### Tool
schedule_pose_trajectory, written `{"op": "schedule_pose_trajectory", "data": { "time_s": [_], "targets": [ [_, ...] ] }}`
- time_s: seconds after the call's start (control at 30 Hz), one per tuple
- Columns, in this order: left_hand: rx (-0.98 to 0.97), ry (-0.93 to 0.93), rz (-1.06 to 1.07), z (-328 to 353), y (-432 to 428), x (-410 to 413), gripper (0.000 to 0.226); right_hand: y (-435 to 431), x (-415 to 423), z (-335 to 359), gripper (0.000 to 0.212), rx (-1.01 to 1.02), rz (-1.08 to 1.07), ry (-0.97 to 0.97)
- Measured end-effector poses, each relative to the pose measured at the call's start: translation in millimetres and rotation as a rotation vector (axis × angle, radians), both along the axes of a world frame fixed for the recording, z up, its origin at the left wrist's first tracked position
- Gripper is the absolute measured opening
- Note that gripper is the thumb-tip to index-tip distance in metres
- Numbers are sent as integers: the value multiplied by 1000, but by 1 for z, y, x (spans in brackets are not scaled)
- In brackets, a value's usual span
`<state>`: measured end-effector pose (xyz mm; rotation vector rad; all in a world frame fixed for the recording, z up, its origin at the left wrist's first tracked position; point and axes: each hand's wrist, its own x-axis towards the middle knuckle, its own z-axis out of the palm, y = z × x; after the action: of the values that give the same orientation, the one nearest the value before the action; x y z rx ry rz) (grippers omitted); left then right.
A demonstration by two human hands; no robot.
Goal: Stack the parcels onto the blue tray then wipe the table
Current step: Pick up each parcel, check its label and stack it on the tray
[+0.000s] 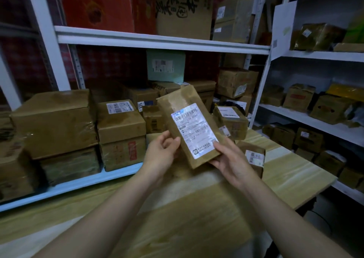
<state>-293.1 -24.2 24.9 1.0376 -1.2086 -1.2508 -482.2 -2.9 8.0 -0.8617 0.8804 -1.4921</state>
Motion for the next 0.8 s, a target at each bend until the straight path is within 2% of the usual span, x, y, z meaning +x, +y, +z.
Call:
{"op": "schedule_pose_trajectory", "data": {
  "time_s": [0.13, 0.37, 0.5, 0.63, 0.8],
  "targets": [
    [14, 6, 46, 0, -3, 21, 42, -6, 12, -1, 26, 33, -9, 92],
    [23, -69, 65, -4, -6, 47, 35, -13, 33, 2, 26, 28, -5, 141],
    [33, -109, 43, -4, -5, 56, 41, -16, 41, 2, 26, 28, 22, 202],
    [65, -98, 30, -2, -1, 61, 42, -16, 41, 0, 23, 3, 64, 219],
    [59, -63, 32, 3, 1, 60, 35, -16, 40, 4, 29, -35, 54, 230]
  ]
}}
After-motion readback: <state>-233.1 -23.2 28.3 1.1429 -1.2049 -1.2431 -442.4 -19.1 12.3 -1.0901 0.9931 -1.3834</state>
